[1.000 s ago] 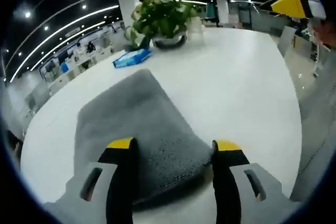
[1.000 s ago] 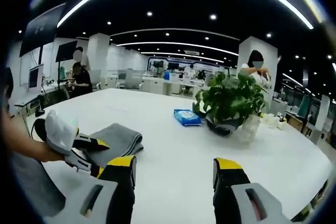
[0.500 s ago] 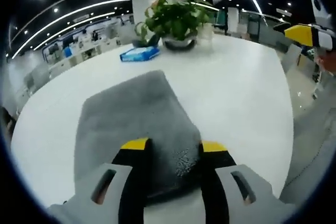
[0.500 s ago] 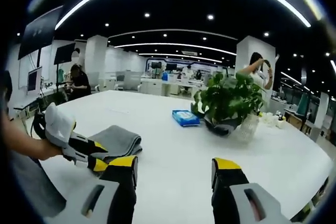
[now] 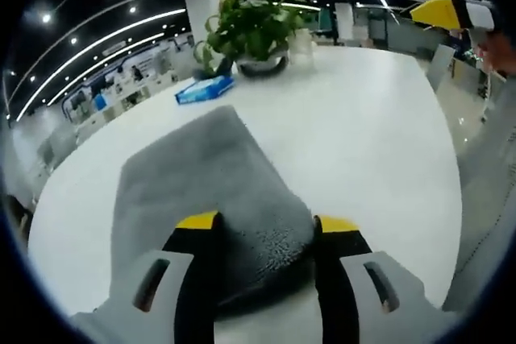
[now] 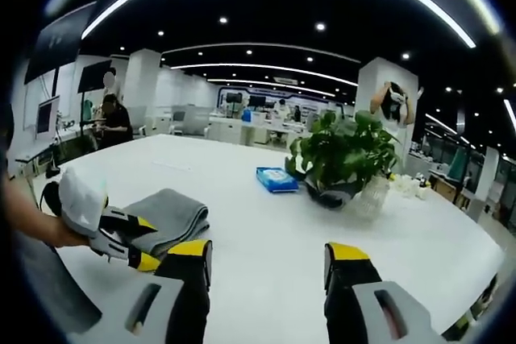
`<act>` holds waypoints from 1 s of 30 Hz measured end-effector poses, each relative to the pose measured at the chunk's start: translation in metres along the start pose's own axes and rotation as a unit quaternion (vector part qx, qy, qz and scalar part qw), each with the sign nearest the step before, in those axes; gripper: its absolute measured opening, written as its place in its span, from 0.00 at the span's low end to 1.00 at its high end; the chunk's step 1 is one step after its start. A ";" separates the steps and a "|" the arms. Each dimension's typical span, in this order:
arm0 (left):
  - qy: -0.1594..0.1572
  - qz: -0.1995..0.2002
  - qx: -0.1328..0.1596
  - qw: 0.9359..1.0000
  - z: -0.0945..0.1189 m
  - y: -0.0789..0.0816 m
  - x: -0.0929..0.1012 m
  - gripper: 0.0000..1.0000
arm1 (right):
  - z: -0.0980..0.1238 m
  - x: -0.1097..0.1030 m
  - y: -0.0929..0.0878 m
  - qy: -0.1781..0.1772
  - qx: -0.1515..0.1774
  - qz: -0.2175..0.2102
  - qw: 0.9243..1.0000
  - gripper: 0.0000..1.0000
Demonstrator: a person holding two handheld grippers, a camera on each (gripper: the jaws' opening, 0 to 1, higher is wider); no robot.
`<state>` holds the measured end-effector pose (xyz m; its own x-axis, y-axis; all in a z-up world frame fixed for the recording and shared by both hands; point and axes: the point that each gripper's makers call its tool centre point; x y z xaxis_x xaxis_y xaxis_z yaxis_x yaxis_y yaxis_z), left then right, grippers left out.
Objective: Open the folded towel by lifting each exposed corner and separating the folded layers until the towel lies flat within the target outline without major curled edges
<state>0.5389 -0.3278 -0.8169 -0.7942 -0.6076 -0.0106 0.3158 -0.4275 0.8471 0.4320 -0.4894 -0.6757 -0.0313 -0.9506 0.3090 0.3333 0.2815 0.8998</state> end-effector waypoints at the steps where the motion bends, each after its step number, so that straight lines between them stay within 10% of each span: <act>1: 0.006 0.011 0.001 1.000 -0.001 0.001 -0.004 0.39 | 0.000 -0.001 0.000 0.001 0.001 0.002 1.000 0.55; 11: 0.008 0.138 -0.004 0.990 0.003 0.010 -0.020 0.11 | -0.002 -0.010 -0.003 0.024 -0.010 0.014 1.000 0.51; 22: 0.011 0.193 -0.025 0.981 0.019 0.016 -0.012 0.07 | -0.002 -0.020 0.002 0.051 0.002 0.010 0.999 0.47; 30: 0.016 0.268 0.030 0.963 0.032 0.051 -0.011 0.07 | 0.003 -0.022 0.015 0.067 0.040 -0.011 0.997 0.47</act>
<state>0.5474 -0.3214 -0.7564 -0.5085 -0.7510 0.4212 0.6445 -0.0075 0.7646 0.4347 -0.4642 -0.6681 0.0892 -0.9642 0.2497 0.2572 0.2645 0.9294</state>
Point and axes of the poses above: the point that each gripper's makers call its tool centre point, and the gripper's own axes: z roughly backward along the fingers, x roughly to its right, y roughly out of its top, and after that the axes turned 10 degrees about z, right-handed
